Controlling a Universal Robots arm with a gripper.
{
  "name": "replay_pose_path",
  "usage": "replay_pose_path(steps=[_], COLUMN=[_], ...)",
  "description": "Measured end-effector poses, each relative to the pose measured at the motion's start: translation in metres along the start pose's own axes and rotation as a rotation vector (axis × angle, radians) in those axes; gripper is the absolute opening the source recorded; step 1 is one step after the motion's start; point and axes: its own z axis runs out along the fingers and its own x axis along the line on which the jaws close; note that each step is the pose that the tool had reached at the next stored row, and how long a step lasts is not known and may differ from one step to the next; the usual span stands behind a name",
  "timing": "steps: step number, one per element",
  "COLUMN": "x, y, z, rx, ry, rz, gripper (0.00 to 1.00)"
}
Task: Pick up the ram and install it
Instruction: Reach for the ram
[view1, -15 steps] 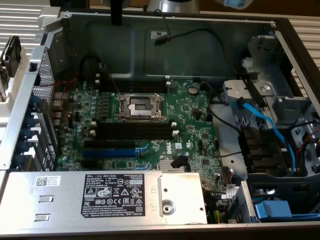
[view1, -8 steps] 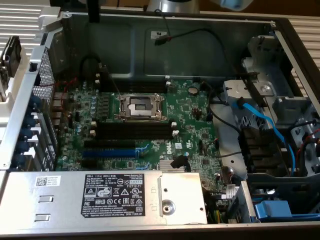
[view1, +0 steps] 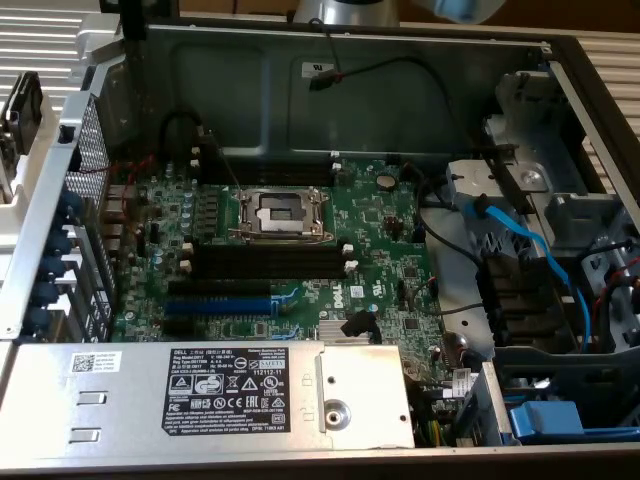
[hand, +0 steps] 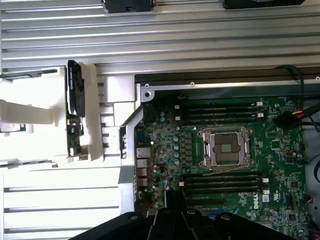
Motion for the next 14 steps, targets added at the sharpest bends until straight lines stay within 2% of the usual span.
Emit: replay_pose_path(steps=[14], x=[0.064], y=[-0.0035], z=[0.0003], rx=[0.0], ry=[0.0], rz=[0.0], gripper=[0.1])
